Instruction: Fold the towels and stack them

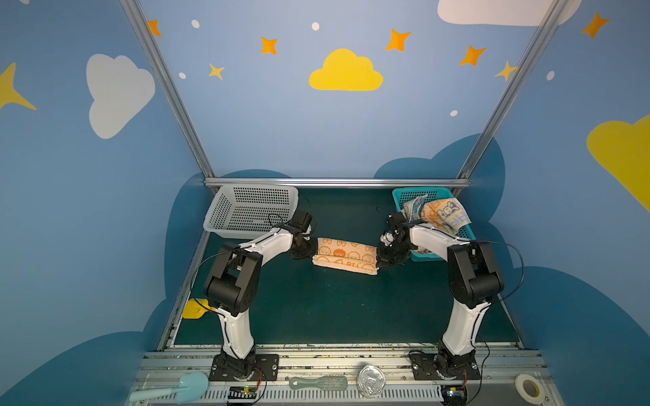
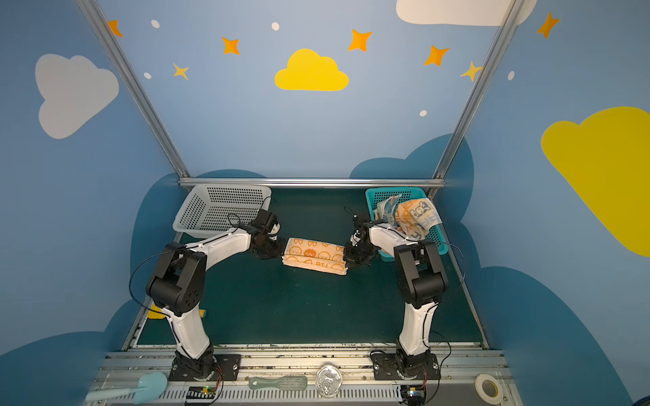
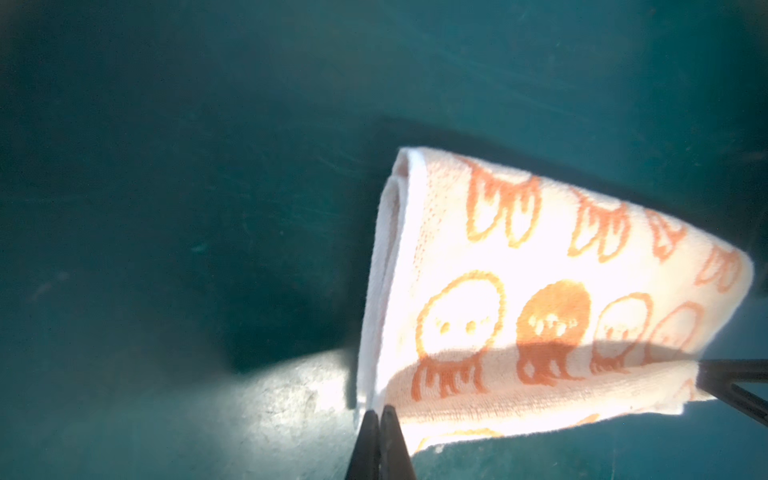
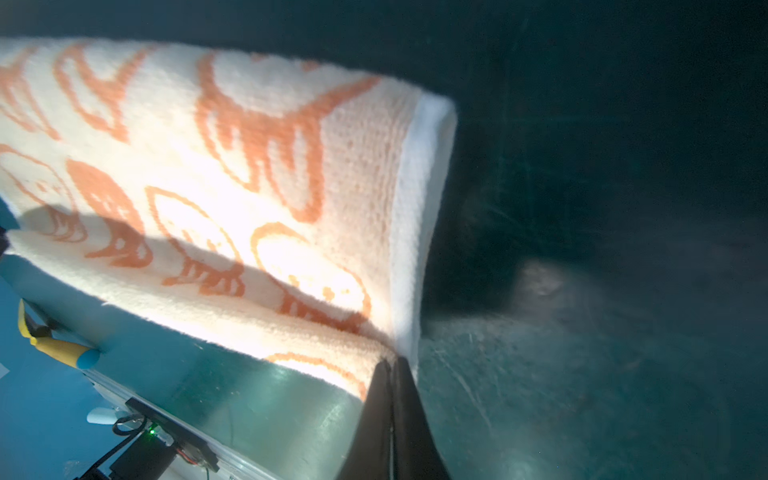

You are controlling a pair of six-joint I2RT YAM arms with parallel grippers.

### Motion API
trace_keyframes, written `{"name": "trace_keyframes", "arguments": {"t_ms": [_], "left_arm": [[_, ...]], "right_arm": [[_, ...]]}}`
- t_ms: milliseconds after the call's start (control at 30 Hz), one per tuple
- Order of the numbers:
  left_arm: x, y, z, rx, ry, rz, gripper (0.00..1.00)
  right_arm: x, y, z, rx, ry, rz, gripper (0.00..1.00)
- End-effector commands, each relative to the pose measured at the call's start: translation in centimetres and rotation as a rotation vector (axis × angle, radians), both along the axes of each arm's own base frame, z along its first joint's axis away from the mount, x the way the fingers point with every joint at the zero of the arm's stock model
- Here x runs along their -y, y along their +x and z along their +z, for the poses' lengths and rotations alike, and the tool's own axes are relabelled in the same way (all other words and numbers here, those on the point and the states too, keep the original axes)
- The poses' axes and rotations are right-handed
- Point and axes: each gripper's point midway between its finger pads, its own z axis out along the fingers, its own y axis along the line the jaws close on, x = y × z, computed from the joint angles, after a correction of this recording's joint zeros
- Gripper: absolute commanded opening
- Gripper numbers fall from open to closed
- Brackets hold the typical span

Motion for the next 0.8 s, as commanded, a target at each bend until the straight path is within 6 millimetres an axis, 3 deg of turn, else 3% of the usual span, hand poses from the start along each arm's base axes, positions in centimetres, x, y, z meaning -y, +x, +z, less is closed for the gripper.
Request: {"name": "trace_keyframes", "arguments": {"t_ms": [0,133,400,767], "left_arm": [[0.0,0.1,0.9,0.024,-0.007,0.007,0.03],[0.1,0.3,1.2,0.03,-0.009,0.006,0.03],[0.2,0.6,3.9,0.08,-0.03,0.01,0.03],[0.3,-0.6,1.4,0.029,-0.028,0.011,0.03]], "right_arm": [[-0.1,-0.2,0.9,0.028,0.009,-0.003,0.0],[-0.1,-0.2,1.2,0.034,0.006,-0.001,0.0],[-0.2,0.1,4.3,0.094,0.011,0.006,0.0],[-0.8,-2.0,0.9,0.032,-0.005,0.016,0.0]]}}
